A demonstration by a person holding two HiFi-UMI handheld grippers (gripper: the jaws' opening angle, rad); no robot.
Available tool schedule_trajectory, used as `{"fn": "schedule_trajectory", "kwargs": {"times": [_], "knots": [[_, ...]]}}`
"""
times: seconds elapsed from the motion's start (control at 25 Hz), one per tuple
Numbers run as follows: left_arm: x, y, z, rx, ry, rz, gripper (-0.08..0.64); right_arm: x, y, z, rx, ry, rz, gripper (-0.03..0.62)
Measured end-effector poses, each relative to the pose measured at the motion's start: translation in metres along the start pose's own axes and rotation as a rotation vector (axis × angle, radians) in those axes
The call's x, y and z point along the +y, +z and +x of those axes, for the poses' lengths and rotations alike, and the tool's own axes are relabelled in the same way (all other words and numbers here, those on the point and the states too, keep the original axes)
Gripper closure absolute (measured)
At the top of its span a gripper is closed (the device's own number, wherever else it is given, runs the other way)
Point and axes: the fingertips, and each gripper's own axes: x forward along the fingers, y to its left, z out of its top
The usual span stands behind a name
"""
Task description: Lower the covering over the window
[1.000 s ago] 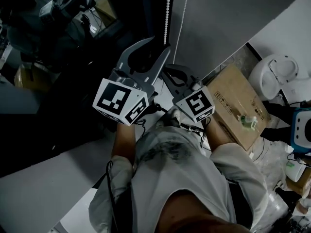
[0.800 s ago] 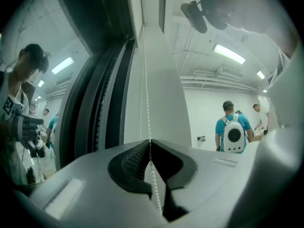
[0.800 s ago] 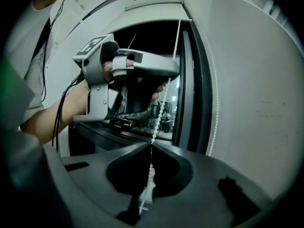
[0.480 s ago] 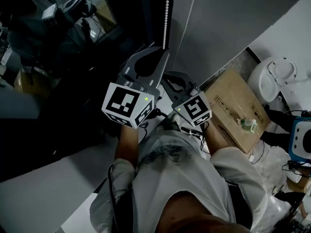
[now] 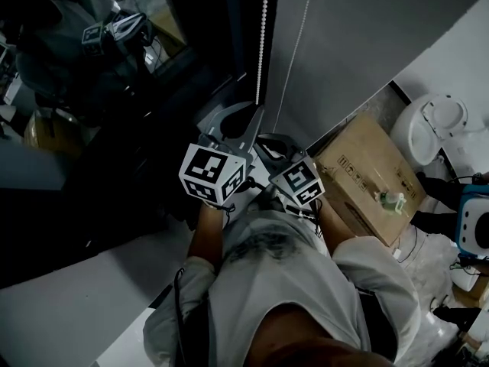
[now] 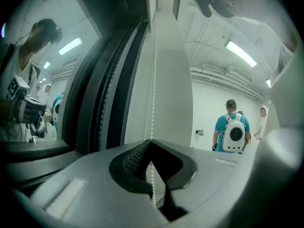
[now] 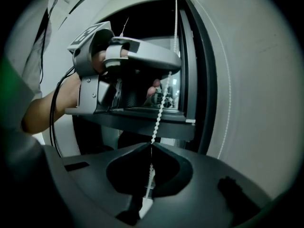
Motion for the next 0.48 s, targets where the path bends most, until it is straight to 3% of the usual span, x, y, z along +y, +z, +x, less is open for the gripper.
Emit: {"fn": "schedule_trajectory", "kwargs": {"times": [0.48], "knots": [[0.001,-0.046,0.002,0.053,0.013,-0.049,0.549,0.018,-0.039,-0.005,0.085,0.018,0.036,0.574]]}}
